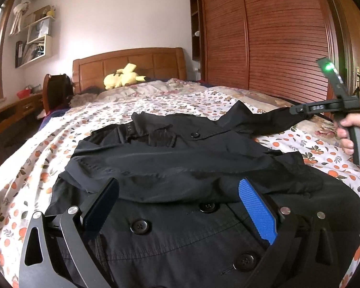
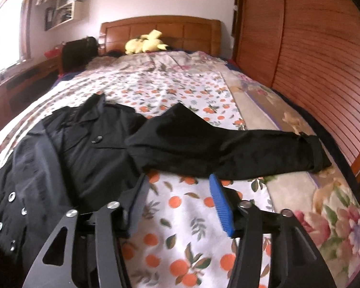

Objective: Fold large clothes
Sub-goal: 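Move the right tool to the other coat sleeve and grasp its cuff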

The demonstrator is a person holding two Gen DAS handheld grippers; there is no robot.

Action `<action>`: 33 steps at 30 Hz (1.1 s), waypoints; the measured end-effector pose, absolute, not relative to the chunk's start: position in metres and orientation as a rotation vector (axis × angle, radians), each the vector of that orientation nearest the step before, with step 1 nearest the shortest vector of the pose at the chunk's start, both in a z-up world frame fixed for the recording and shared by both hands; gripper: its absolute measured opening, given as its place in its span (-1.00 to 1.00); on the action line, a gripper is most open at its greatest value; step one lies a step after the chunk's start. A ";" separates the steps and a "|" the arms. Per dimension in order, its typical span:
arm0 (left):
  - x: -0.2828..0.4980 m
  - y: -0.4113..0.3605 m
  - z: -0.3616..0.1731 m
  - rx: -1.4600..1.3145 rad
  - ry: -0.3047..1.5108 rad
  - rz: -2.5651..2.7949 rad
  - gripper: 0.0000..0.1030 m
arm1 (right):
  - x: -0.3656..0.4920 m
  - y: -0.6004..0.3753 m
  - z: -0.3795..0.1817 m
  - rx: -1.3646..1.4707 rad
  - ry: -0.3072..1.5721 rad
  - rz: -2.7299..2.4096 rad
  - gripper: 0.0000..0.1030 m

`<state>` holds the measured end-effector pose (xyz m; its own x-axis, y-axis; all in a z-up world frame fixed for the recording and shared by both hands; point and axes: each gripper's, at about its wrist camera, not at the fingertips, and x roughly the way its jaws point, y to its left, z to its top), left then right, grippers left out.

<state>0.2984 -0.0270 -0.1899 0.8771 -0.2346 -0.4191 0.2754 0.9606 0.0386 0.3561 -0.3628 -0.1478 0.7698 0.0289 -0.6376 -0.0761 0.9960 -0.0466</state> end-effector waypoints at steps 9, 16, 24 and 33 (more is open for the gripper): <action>0.298 -0.025 -0.188 0.090 0.416 -0.265 0.95 | 0.407 -0.402 -0.187 0.047 0.821 -0.011 0.07; 0.297 -0.025 -0.188 0.083 0.419 -0.267 0.95 | 0.437 -0.432 -0.215 0.193 0.891 -0.072 0.07; 0.299 -0.024 -0.188 0.078 0.425 -0.270 0.95 | 0.455 -0.456 -0.225 0.314 0.911 -0.122 0.03; 0.299 -0.024 -0.188 0.076 0.424 -0.270 0.95 | 0.458 -0.444 -0.182 0.220 0.789 -0.138 -0.95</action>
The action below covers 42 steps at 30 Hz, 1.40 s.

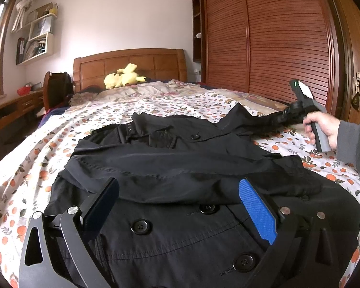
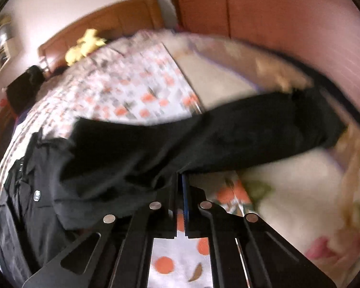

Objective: Fold large clothes
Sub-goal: 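Move the right tool to the other coat sleeve and grasp its cuff, then lift the sleeve with the right tool and fold it across the coat body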

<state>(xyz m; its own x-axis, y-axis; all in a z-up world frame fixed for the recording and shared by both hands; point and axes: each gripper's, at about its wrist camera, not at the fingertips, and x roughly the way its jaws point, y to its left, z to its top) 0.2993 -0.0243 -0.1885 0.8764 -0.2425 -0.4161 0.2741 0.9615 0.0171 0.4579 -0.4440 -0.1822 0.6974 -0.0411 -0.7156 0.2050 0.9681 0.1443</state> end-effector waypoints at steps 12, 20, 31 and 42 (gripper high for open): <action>0.299 -0.024 -0.188 0.064 0.429 -0.270 0.95 | 0.397 -0.296 -0.094 -0.008 0.642 0.274 -0.96; 0.298 -0.017 -0.181 0.038 0.429 -0.289 0.95 | 0.365 -0.223 -0.111 -0.096 0.739 0.413 -0.96; 0.280 0.000 -0.163 0.035 0.404 -0.307 0.95 | 0.338 -0.210 -0.115 -0.111 0.815 0.394 -0.34; 0.268 0.019 -0.155 0.009 0.401 -0.307 0.95 | 0.342 -0.251 -0.073 -0.146 0.702 0.214 -0.19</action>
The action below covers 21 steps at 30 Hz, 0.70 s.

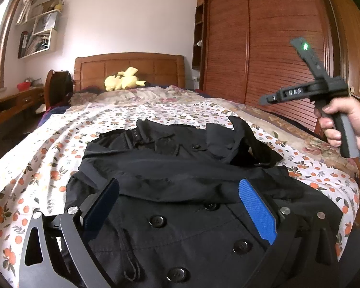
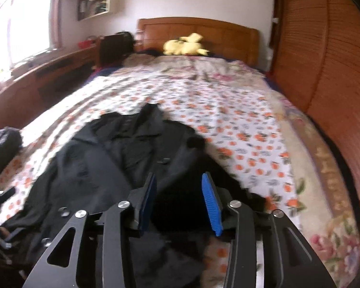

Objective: Fold large clothes
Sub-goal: 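Lift the sleeve with the right tool and fold it across the coat body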

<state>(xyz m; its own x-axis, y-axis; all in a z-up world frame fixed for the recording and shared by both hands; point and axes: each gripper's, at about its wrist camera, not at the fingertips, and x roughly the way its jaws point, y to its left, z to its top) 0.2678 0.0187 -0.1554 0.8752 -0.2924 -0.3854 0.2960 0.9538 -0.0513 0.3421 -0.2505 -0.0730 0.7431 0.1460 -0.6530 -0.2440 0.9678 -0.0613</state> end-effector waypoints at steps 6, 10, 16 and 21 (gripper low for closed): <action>0.257 0.025 -0.149 0.010 0.381 -0.310 0.95 | 0.369 -0.293 -0.107 -0.146 0.769 0.052 -0.13; 0.253 0.027 -0.147 0.011 0.377 -0.312 0.95 | 0.386 -0.316 -0.139 -0.123 0.842 -0.009 -0.13; 0.250 0.033 -0.145 0.007 0.372 -0.309 0.95 | 0.405 -0.343 -0.187 -0.037 0.958 -0.058 -0.12; 0.249 0.038 -0.145 0.008 0.373 -0.299 0.95 | 0.411 -0.353 -0.212 0.021 1.025 -0.062 -0.19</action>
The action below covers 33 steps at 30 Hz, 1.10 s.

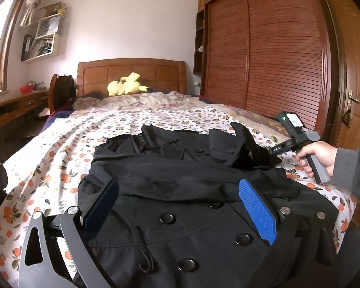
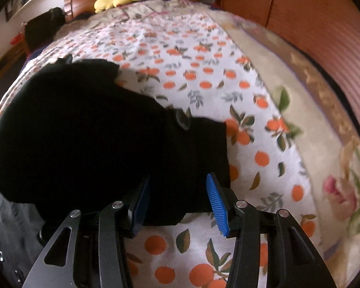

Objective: Fold large clothes
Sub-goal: 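Lift the sleeve with the right tool and fold it across the coat body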

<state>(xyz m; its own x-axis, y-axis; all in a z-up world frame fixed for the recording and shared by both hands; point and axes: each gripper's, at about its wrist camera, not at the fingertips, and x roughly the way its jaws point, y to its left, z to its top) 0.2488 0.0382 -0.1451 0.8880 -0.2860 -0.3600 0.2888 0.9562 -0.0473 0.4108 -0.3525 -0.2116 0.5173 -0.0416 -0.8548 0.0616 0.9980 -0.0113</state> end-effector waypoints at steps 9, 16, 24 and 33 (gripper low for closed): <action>0.242 0.049 -0.143 0.006 0.366 -0.281 0.95 | 0.392 -0.337 -0.165 -0.042 0.835 -0.084 -0.95; 0.234 0.057 -0.140 0.000 0.353 -0.267 0.95 | 0.365 -0.287 -0.075 -0.129 0.631 0.014 -0.95; 0.225 0.071 -0.134 -0.001 0.334 -0.234 0.95 | 0.320 -0.198 -0.023 -0.223 0.522 0.250 -0.94; 0.208 0.096 -0.131 -0.002 0.323 -0.182 0.95 | 0.285 -0.126 -0.031 -0.261 0.559 0.444 -0.80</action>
<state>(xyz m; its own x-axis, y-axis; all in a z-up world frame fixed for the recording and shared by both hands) 0.2082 0.0960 -0.1312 0.9319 -0.1784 -0.3158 0.1777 0.9836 -0.0313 0.2847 -0.1258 -0.0309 0.7573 0.3325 -0.5621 -0.4717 0.8737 -0.1187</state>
